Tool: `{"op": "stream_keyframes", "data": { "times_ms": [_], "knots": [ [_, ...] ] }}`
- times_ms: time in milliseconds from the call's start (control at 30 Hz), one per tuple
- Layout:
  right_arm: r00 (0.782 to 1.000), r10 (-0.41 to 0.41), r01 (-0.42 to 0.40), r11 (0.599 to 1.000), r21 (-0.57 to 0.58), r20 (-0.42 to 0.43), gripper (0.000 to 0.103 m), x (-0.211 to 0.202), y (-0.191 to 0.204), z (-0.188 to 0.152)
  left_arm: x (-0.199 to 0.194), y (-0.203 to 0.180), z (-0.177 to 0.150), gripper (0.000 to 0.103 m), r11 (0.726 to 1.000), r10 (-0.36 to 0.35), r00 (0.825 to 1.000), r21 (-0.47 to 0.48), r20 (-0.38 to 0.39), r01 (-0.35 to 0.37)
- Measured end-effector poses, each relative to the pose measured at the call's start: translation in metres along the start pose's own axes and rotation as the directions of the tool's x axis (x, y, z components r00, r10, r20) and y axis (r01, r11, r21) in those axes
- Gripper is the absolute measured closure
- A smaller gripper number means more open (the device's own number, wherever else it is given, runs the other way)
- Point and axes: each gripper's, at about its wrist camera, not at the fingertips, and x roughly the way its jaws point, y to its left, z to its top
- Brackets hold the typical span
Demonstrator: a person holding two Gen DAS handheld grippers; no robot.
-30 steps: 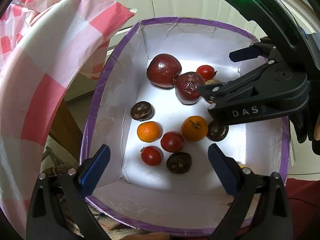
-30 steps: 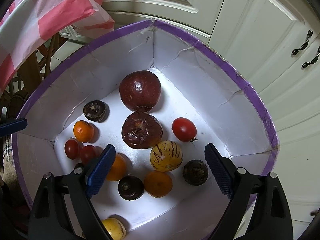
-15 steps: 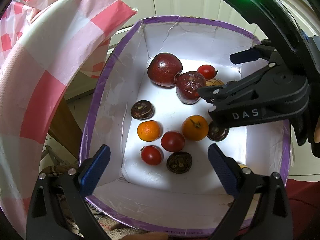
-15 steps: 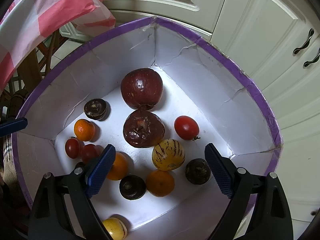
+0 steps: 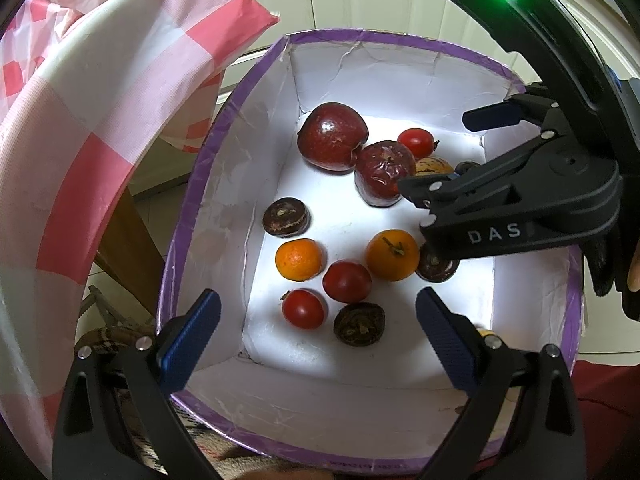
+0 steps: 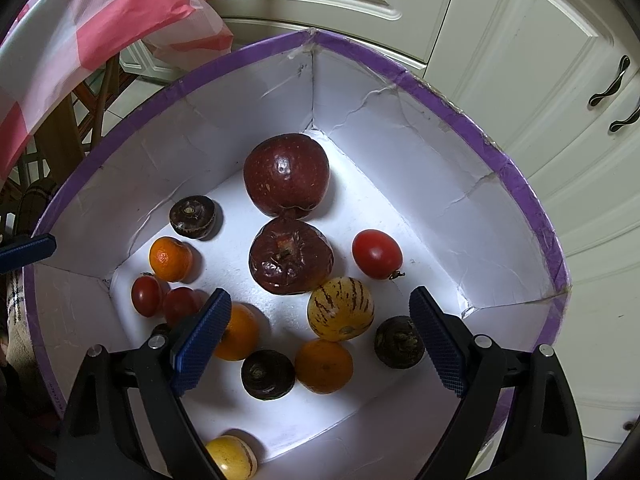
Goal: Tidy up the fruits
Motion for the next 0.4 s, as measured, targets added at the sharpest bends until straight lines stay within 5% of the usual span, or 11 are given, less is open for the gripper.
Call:
{"op": "stream_keyframes", "data": {
  "times_ms": [400],
  "knots": [
    [1.000,0.004,-0.004,1.000,-0.002,-0.001,0.015,0.0008,0.0003,0.0010,0.0013,0.0005,-0.0009,0.005,1.000,0.003,1.000,-0.003,-0.008,-0.003]
  ]
}}
